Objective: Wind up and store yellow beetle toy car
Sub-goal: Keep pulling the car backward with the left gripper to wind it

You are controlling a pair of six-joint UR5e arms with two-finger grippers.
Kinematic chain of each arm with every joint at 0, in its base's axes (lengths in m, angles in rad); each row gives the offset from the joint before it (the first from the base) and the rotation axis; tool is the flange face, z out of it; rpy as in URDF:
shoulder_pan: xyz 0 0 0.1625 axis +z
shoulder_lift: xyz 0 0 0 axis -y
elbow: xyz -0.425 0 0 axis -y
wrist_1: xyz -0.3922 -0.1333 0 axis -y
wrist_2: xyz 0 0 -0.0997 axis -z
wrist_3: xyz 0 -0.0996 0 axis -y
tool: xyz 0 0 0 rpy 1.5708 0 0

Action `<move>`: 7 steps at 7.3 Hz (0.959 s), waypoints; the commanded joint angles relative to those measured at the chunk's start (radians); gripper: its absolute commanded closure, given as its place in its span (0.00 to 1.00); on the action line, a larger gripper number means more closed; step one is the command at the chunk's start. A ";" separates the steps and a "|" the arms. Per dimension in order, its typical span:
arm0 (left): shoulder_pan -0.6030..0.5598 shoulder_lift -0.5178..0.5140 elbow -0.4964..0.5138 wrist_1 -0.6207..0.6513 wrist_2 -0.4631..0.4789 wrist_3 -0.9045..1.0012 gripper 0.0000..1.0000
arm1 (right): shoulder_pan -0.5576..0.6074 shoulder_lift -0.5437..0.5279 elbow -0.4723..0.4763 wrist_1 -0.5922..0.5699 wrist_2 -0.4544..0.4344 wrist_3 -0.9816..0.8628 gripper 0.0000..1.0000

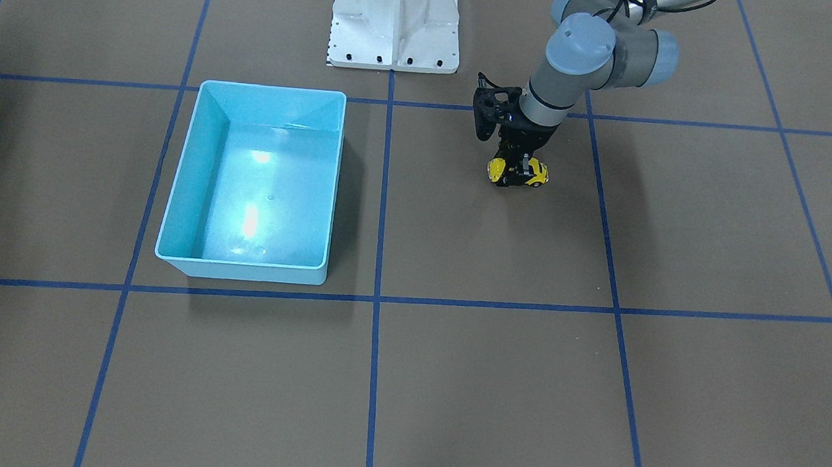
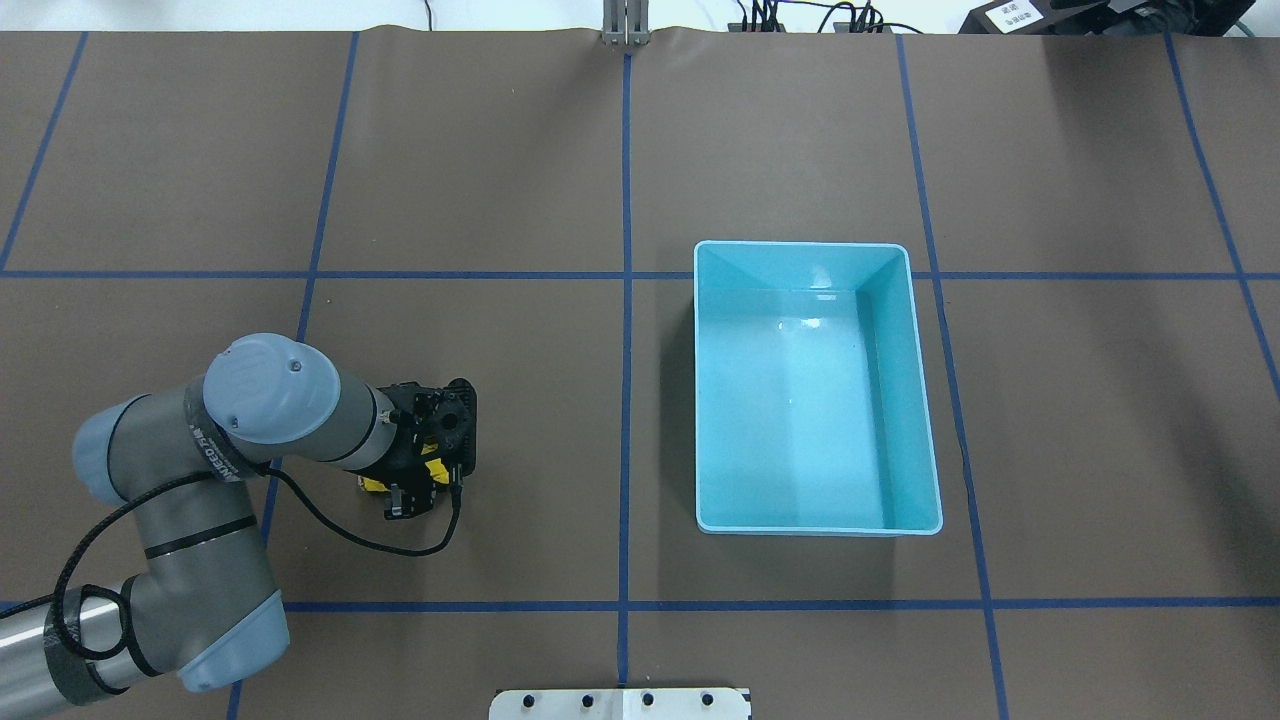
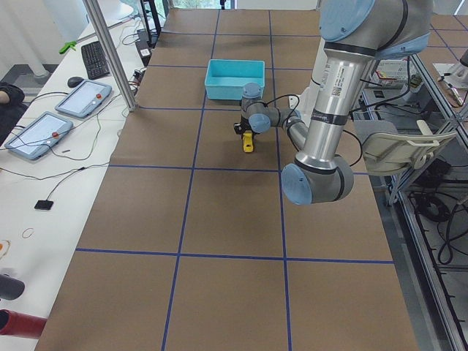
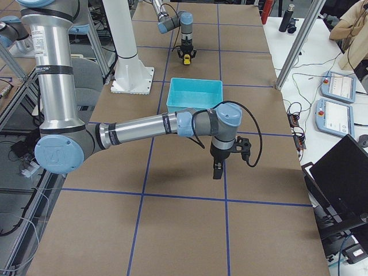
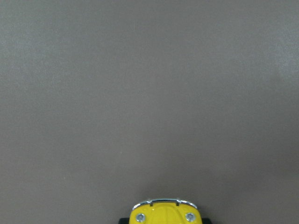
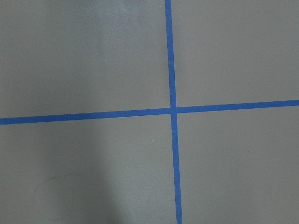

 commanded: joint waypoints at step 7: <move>-0.055 0.105 -0.009 -0.103 -0.102 -0.002 1.00 | -0.002 0.007 0.003 -0.001 0.001 0.005 0.00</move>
